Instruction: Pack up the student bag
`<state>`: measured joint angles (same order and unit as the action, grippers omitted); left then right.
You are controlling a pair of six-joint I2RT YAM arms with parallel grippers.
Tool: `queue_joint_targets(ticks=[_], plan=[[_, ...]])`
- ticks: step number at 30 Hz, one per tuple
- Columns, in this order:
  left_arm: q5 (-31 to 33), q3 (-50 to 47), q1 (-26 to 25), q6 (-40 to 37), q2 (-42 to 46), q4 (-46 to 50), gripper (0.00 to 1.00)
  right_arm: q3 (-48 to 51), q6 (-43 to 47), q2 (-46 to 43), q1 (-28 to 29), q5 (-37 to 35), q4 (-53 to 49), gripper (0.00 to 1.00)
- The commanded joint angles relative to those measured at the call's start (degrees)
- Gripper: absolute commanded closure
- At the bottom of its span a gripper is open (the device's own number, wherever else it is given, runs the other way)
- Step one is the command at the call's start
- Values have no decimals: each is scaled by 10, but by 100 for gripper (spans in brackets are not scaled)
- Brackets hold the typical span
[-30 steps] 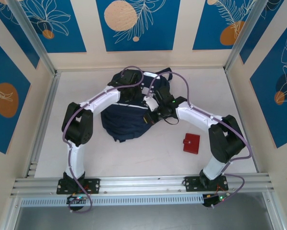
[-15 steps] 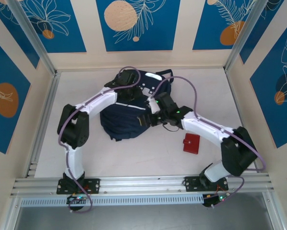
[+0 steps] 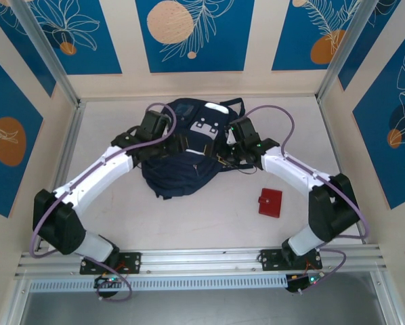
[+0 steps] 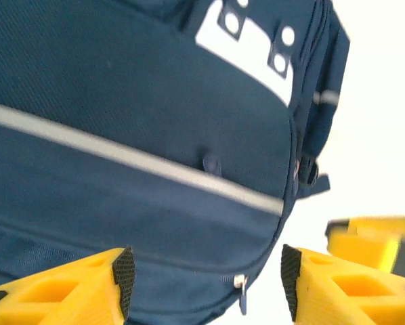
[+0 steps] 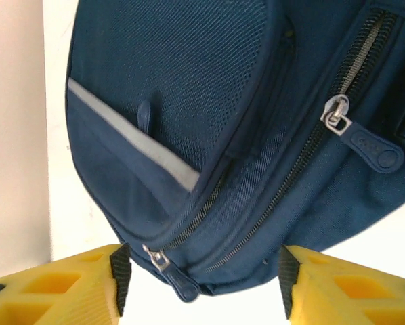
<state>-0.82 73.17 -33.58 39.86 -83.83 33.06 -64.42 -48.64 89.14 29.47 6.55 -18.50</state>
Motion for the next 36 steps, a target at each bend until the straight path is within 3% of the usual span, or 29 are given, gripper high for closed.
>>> queue_joint_targets(ticks=[1, 9, 16, 24, 29, 33, 36], plan=[[23, -33, -39, -14, 18, 33, 40, -39, -81, 32, 1, 36, -35, 46], [17, -76, -114, 34, -13, -54, 44, -70, -109, 87, 8, 48, -39, 61], [29, -83, -119, 63, -53, -104, 59, -72, -108, 88, 12, 45, -41, 69], [28, -71, -119, 74, -94, -109, 64, -72, -107, 89, 11, 51, -37, 73], [55, -60, -118, 75, -106, -97, 81, -70, -104, 87, 11, 38, -42, 83], [118, -65, -119, 72, -90, -60, 97, -69, -93, 75, 11, -24, -72, 95], [156, -77, -117, 57, -70, -37, 100, -73, -80, 72, 11, -69, -89, 99]])
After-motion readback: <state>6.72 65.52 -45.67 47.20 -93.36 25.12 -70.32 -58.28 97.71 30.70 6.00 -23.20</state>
